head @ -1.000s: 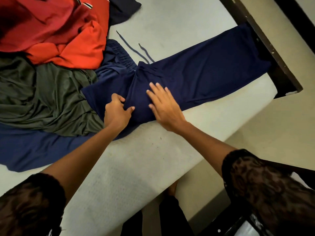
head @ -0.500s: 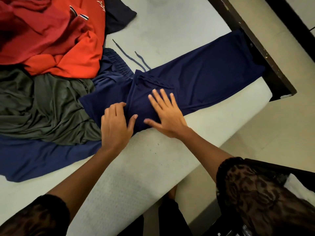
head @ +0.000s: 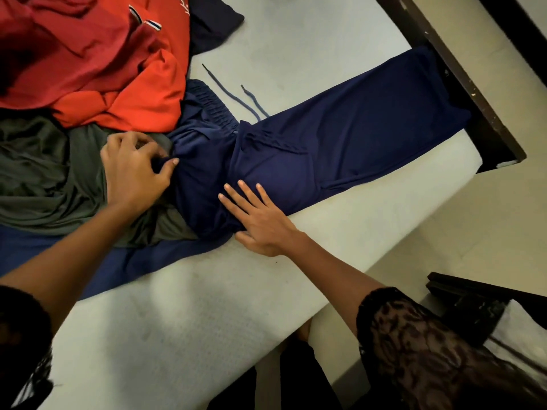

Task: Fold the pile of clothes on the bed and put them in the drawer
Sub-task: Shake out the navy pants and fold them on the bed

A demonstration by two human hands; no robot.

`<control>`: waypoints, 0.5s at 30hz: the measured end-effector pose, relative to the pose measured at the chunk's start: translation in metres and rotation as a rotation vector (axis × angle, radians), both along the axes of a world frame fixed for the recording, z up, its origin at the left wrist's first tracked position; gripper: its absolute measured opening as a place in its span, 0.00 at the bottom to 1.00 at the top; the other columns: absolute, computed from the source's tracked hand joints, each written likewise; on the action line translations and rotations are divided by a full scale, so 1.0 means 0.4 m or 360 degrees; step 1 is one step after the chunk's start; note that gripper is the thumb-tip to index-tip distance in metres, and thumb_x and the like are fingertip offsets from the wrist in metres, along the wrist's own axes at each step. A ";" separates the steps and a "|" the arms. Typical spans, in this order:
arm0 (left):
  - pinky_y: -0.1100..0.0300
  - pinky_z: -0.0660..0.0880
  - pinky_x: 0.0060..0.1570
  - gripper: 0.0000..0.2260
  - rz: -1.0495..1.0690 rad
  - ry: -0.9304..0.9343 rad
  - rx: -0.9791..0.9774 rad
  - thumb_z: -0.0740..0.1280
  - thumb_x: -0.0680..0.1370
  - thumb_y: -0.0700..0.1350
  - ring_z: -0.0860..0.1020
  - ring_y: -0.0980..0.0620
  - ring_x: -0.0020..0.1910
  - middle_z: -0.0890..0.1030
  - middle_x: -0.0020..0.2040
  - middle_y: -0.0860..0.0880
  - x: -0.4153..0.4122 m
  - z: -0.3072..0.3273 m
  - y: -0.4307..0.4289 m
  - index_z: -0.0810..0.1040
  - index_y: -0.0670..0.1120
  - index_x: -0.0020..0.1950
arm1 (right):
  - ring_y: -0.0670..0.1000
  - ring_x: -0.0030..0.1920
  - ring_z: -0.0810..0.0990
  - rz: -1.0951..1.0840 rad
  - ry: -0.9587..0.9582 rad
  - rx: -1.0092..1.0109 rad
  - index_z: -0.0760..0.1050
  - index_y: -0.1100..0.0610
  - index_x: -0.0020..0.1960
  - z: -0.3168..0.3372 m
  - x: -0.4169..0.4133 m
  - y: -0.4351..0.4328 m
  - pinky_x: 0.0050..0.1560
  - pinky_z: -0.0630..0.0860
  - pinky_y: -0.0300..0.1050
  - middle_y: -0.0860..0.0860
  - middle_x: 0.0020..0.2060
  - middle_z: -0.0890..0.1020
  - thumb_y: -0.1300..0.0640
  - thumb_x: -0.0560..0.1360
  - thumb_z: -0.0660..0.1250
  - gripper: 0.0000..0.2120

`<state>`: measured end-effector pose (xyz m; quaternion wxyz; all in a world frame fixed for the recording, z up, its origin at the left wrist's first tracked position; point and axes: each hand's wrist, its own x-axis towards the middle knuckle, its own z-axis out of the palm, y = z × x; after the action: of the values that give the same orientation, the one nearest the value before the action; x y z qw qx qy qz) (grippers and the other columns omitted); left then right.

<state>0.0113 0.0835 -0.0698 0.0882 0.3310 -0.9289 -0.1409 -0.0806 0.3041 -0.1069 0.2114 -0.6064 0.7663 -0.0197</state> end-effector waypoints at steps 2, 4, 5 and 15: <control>0.46 0.67 0.50 0.11 -0.0057 0.0063 0.0031 0.70 0.72 0.47 0.73 0.36 0.52 0.78 0.48 0.39 -0.017 0.023 0.007 0.81 0.38 0.45 | 0.53 0.76 0.39 -0.0002 -0.0127 0.0046 0.43 0.53 0.77 0.019 -0.008 0.009 0.74 0.35 0.52 0.51 0.77 0.45 0.51 0.81 0.52 0.29; 0.47 0.70 0.46 0.11 0.0028 0.0118 0.0195 0.68 0.73 0.48 0.77 0.37 0.47 0.80 0.44 0.38 -0.048 0.051 0.013 0.80 0.39 0.44 | 0.50 0.76 0.41 -0.0225 -0.0559 0.0039 0.47 0.53 0.77 0.068 -0.011 0.009 0.75 0.37 0.51 0.50 0.77 0.48 0.54 0.82 0.51 0.26; 0.49 0.71 0.45 0.10 0.0127 0.0144 0.0344 0.68 0.74 0.47 0.77 0.38 0.45 0.80 0.43 0.38 -0.069 0.068 0.017 0.78 0.40 0.44 | 0.48 0.76 0.44 -0.0437 -0.0848 0.0009 0.50 0.53 0.77 0.099 -0.013 0.006 0.75 0.40 0.49 0.49 0.76 0.52 0.56 0.82 0.51 0.25; 0.67 0.75 0.27 0.05 0.0365 0.0474 0.1600 0.64 0.76 0.36 0.77 0.57 0.27 0.74 0.37 0.48 -0.442 0.236 0.078 0.77 0.45 0.45 | 0.54 0.48 0.81 -0.2213 -0.2824 -0.0839 0.78 0.60 0.53 0.250 -0.255 0.054 0.58 0.74 0.48 0.57 0.50 0.82 0.59 0.77 0.56 0.13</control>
<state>-0.1656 0.1146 0.0246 0.0644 0.4082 -0.6823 -0.6031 -0.1826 0.3256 -0.0068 0.4855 0.1479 0.4887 -0.7096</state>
